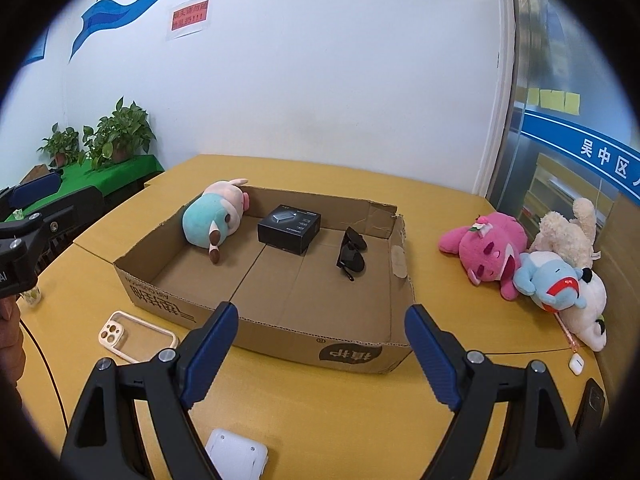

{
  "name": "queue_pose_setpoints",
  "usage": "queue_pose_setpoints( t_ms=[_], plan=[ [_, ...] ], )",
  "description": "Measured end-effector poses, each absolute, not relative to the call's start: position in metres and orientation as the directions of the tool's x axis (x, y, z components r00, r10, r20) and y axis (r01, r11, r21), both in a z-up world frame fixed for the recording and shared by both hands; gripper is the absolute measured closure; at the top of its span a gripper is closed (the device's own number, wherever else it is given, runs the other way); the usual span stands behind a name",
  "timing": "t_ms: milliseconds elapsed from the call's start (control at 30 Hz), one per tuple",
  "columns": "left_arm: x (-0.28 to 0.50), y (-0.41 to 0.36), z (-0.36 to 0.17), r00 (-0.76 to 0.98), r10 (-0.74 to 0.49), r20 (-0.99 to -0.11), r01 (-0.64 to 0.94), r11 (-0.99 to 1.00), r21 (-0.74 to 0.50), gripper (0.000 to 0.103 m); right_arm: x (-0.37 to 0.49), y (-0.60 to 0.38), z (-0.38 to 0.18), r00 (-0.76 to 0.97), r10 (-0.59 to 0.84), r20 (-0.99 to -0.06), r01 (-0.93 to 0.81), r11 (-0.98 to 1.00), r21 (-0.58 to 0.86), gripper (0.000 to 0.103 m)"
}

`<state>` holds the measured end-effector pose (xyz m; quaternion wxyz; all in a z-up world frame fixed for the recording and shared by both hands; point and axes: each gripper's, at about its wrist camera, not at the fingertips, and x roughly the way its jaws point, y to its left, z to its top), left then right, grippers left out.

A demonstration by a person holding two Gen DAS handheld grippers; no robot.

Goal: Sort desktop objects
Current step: 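Withdraw the left gripper and move it to the white power bank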

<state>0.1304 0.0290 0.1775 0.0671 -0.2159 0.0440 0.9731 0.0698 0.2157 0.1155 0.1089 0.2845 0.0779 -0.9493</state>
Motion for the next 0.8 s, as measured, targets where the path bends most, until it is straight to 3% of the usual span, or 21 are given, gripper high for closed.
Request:
queue_pose_setpoints(
  t_ms=[167,433,567,800],
  plan=[
    [0.133,0.026,0.172,-0.872,0.158,-0.464,-0.189,-0.982,0.020,0.000,0.077,0.214,0.114,-0.814,-0.154,-0.560,0.250,-0.963,-0.099,0.017],
    [0.135,0.024,0.170,-0.879,0.140,-0.456,-0.172,-0.985,0.031,0.000,0.079,0.209,0.110,-0.801,-0.189,-0.568,0.285,-0.955,-0.085,0.017],
    [0.132,0.019,0.147,-0.818,0.210,-0.535,-0.236,-0.972,-0.022,0.000,0.083,0.210,0.092,-0.746,-0.269,-0.610,0.361,-0.932,-0.032,0.017],
    [0.133,0.024,0.070,-0.623,0.296,-0.724,-0.328,-0.939,-0.101,0.001,0.129,0.203,-0.003,-0.488,-0.394,-0.779,0.588,-0.808,0.040,0.018]
  ],
)
